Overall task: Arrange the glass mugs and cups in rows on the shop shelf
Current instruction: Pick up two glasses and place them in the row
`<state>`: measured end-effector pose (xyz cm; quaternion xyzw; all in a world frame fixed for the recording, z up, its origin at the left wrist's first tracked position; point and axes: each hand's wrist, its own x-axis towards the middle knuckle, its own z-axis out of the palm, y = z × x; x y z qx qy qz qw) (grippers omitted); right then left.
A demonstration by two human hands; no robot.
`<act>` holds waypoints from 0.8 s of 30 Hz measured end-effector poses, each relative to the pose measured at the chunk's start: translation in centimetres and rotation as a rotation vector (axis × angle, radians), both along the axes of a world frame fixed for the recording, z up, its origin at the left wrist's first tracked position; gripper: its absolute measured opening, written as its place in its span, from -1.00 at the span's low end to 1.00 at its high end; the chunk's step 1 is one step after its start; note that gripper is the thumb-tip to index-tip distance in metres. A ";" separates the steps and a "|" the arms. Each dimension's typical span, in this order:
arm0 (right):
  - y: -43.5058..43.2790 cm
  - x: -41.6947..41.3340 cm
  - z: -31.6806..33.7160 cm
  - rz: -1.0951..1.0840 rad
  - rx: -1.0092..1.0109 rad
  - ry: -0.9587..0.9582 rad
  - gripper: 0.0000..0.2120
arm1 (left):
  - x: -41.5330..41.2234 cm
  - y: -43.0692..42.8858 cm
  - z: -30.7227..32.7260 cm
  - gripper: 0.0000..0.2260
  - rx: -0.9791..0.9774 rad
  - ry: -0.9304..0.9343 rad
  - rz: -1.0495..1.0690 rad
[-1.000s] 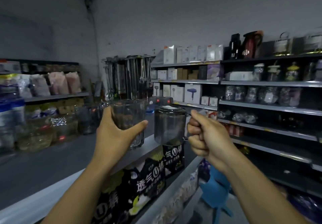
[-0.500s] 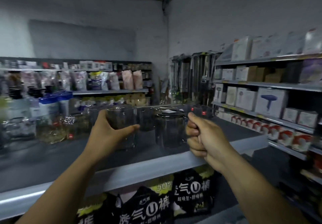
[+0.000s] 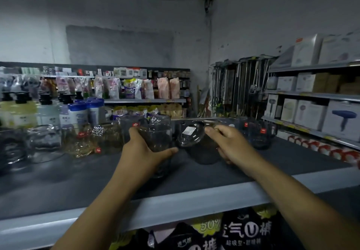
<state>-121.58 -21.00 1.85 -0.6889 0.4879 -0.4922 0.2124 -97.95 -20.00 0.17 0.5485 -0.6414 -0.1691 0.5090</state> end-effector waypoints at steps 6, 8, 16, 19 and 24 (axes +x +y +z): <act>-0.4 -1.3 1.1 -0.030 -0.393 0.980 -0.69 | 0.1 0.0 0.1 -0.22 0.014 -0.024 0.010; -0.5 -1.5 1.1 -0.042 -0.486 1.136 -0.75 | 0.1 0.0 0.1 -0.21 0.022 -0.027 0.010; -3.3 -2.5 -1.2 -0.006 -0.768 1.606 -0.71 | 0.0 0.2 -0.2 -0.10 -0.016 0.015 -0.068; -3.8 -2.7 -1.4 -0.001 -0.836 1.638 -0.67 | 0.2 0.3 -0.2 -0.11 -0.002 0.039 -0.151; -3.3 -2.8 -1.0 0.010 -0.842 1.581 -0.60 | 2.9 0.2 0.5 -0.20 0.124 0.031 -0.279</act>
